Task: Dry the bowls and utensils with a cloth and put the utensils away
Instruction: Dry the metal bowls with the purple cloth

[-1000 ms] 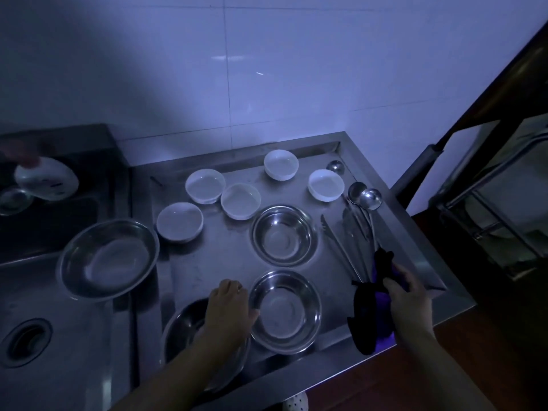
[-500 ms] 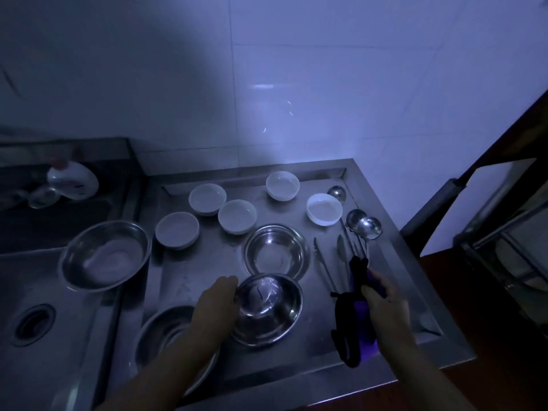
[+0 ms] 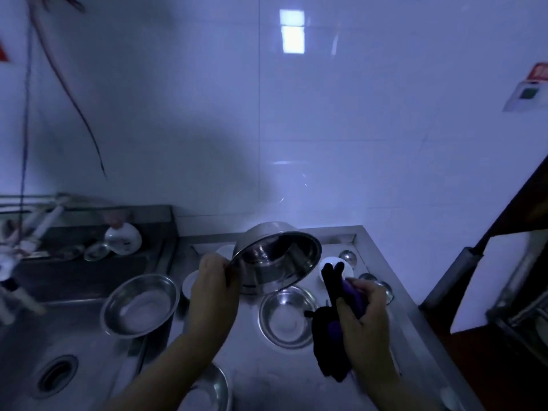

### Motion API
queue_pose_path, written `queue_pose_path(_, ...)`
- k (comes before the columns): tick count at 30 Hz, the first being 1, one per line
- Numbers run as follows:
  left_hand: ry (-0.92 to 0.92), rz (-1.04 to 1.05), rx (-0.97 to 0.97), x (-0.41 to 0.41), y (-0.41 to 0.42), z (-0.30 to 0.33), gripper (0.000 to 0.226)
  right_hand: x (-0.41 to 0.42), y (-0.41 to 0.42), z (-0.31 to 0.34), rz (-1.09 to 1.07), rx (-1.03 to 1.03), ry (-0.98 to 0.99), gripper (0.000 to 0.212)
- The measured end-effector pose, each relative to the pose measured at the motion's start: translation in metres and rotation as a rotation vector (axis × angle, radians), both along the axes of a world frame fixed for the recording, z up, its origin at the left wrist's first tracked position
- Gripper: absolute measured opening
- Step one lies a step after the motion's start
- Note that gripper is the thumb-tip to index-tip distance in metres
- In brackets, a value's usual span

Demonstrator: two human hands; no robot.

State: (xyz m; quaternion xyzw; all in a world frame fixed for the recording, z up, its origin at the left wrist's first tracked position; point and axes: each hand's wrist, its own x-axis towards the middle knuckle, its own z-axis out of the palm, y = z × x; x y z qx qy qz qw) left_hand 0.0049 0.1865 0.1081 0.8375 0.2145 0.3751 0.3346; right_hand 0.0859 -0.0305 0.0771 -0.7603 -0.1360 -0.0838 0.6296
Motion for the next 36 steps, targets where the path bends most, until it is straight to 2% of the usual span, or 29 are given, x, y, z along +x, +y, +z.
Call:
queue_pose_path(2,0.001,0.009,-0.048,0.001,0.005,0.016,0.035,-0.008,0.012,0.018,0.015,0.015,-0.222,0.04)
queue_pose_path(5,-0.004,0.025,-0.127,-0.002,0.008,0.036,0.028,-0.015,0.029,0.042,0.021,-0.045,-0.581,0.029)
queue_pose_path(7,-0.068,-0.037,-0.181,-0.01,0.002,0.049,0.023,-0.014,0.041,0.053,0.021,-0.092,-0.754,0.025)
queue_pose_path(10,-0.183,-0.187,-0.27,-0.02,-0.005,0.067,0.037,-0.011,0.06,0.067,-0.05,-0.281,-0.98,0.028)
queue_pose_path(12,-0.217,-0.228,-0.367,-0.022,-0.003,0.072,0.047,-0.007,0.074,0.072,-0.116,-0.466,-1.023,0.032)
queue_pose_path(16,-0.188,-0.241,-0.595,-0.021,0.001,0.065,0.054,-0.019,0.098,0.072,-0.081,-0.746,-0.918,0.03)
queue_pose_path(19,-0.188,-0.256,-0.79,-0.019,0.001,0.061,0.043,-0.045,0.116,0.07,0.067,-0.701,-0.769,0.041)
queue_pose_path(21,-0.189,-0.259,-0.826,-0.018,0.002,0.061,0.038,-0.061,0.125,0.073,0.149,-0.575,-0.705,0.041)
queue_pose_path(23,-0.17,-0.251,-0.822,-0.017,0.006,0.063,0.041,-0.07,0.127,0.072,0.211,-0.541,-0.719,0.044)
queue_pose_path(25,-0.141,-0.26,-0.832,-0.016,0.013,0.063,0.042,-0.072,0.124,0.068,0.244,-0.603,-0.759,0.059)
queue_pose_path(27,-0.102,-0.293,-0.817,-0.015,0.018,0.063,0.039,-0.069,0.119,0.064,0.252,-0.689,-0.813,0.062)
queue_pose_path(32,-0.054,-0.392,-0.718,-0.019,0.025,0.061,0.037,-0.03,0.089,0.057,0.175,-0.909,-1.143,0.039)
queue_pose_path(36,0.059,-0.463,-0.632,-0.022,0.043,0.072,0.047,0.002,0.066,0.071,0.146,-0.935,-1.424,0.029)
